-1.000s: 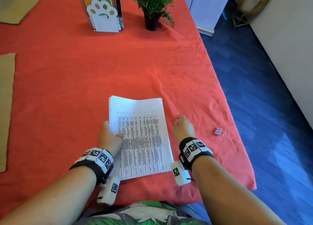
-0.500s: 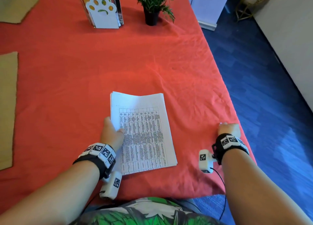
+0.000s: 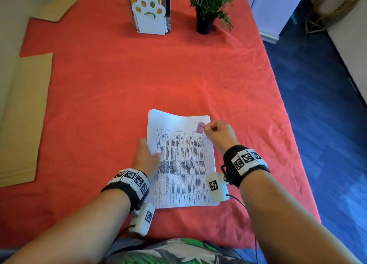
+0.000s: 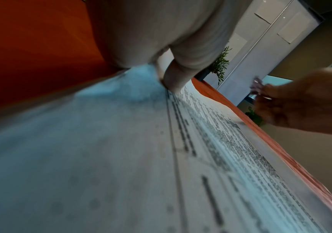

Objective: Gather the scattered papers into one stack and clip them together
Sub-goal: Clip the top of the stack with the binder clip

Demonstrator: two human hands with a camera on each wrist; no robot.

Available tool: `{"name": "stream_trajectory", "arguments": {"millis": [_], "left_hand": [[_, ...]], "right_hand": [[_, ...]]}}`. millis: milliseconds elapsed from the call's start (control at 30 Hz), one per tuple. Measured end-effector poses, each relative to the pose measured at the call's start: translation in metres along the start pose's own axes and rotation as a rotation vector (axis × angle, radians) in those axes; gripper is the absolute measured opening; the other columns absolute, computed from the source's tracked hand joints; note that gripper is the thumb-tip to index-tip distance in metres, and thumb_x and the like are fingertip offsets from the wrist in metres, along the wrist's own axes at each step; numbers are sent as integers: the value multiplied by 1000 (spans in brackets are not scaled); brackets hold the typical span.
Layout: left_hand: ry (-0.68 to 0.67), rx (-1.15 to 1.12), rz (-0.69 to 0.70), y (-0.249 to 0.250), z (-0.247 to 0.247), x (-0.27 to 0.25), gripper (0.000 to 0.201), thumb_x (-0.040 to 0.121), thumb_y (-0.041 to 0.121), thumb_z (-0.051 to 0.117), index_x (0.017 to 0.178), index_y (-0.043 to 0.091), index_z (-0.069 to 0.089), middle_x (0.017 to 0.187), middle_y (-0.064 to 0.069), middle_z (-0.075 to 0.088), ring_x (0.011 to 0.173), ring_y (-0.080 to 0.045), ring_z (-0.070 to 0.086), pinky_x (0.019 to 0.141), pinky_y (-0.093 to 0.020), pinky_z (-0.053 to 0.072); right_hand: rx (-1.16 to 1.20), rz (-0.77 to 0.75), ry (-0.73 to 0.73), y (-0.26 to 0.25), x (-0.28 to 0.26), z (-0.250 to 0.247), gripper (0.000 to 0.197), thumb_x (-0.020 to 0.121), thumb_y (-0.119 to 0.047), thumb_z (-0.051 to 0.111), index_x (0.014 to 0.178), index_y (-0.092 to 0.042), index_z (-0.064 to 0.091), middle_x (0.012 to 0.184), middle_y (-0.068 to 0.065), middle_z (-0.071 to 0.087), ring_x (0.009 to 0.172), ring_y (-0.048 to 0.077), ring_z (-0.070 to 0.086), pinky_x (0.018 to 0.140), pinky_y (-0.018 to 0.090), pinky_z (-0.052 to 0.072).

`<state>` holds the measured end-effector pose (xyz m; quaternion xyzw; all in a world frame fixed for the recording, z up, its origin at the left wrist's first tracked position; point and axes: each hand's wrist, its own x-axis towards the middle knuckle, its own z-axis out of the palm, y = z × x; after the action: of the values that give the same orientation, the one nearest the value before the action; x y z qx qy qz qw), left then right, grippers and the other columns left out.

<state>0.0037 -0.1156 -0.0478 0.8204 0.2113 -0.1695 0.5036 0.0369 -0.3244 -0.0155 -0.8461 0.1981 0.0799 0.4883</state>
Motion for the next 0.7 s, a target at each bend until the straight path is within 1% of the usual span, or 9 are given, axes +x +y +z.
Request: {"name": "stream_trajectory", "arguments": {"millis": [100,167,233,300,367,467,533,600,700], "left_hand": [[-3,11,-9,-1,-2,3,50,89,-1,57,131,15,36,108,1,54,101,-21,56,90,-30,47],[-16,23,-16,-2,-3,6,48,89,1,60,129,15,37,107,1,55,100,-21,57,92,-31,47],[-54,46,-52,0,-6,12,44,86,3,63,122,12,40,103,1,57,96,-21,58,86,-30,47],[-93,72,-101,4,-12,22,38,82,6,64,113,11,43,98,0,59,94,-22,61,79,-31,49],[-97,92,-99,13,-19,33,37,82,12,62,116,13,46,103,-1,62,92,-22,62,79,-33,51],[-105,165,47,31,-31,52,61,90,14,53,145,25,27,120,1,51,99,-21,56,82,-28,42],[-143,213,147,41,-38,68,67,94,15,50,150,32,17,142,-3,43,123,-25,50,94,-24,36],[-196,274,220,45,-42,83,64,95,15,50,150,31,22,154,0,33,139,-21,36,102,-22,28],[-244,388,288,50,-44,94,51,94,13,53,143,21,42,147,0,44,135,-20,41,101,-19,28]], "right_hand": [[157,12,-117,-5,-1,27,20,88,-13,57,69,-16,51,78,3,64,73,17,61,70,33,50],[323,79,-172,-3,-4,40,20,90,-3,56,72,-12,52,82,1,67,79,15,66,75,30,55],[371,106,-223,4,-6,49,17,91,1,56,77,-8,53,84,4,68,85,15,69,77,26,57],[350,115,-244,13,-3,54,14,93,-3,56,80,-8,55,93,10,70,87,19,69,76,25,56],[361,131,-238,19,3,56,14,94,-8,57,81,-11,58,102,17,69,89,23,68,78,27,56],[334,111,-255,21,7,56,12,96,-14,57,85,-13,62,100,15,69,90,24,67,83,31,57],[338,104,-273,22,8,54,11,96,-13,57,88,-9,65,98,16,70,88,23,68,84,31,58],[352,92,-275,21,6,53,13,96,-11,57,88,-6,67,96,17,71,85,22,68,82,30,58],[351,97,-260,20,6,53,17,96,-12,57,84,-9,69,87,11,70,79,18,66,76,26,57]]}}
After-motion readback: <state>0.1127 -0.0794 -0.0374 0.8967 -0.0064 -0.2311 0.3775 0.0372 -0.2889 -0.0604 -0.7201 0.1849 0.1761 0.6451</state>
